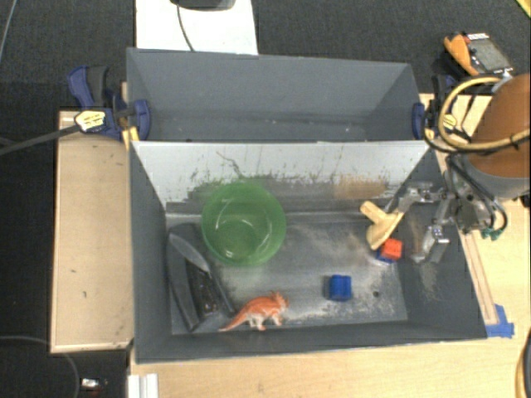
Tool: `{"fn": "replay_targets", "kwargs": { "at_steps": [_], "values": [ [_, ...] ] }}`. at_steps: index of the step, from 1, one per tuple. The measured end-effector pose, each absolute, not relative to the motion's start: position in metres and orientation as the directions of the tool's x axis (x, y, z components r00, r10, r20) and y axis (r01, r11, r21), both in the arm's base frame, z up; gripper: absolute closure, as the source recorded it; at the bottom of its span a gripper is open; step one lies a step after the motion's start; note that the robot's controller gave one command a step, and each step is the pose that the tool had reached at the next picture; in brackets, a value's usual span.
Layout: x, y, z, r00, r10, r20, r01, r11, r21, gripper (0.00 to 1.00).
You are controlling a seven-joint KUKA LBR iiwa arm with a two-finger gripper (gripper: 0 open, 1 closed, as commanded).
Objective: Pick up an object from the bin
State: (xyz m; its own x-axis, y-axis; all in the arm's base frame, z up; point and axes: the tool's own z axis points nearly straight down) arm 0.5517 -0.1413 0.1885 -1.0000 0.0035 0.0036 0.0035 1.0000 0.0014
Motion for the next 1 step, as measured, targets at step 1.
{"fn": "replay_targets", "kwargs": {
  "at_steps": [1],
  "values": [
    [0.5536,-0.1411,0.1923,-1.000,-0.001,-0.004,-0.001,1.000,-0.001,0.00]
  ]
}}
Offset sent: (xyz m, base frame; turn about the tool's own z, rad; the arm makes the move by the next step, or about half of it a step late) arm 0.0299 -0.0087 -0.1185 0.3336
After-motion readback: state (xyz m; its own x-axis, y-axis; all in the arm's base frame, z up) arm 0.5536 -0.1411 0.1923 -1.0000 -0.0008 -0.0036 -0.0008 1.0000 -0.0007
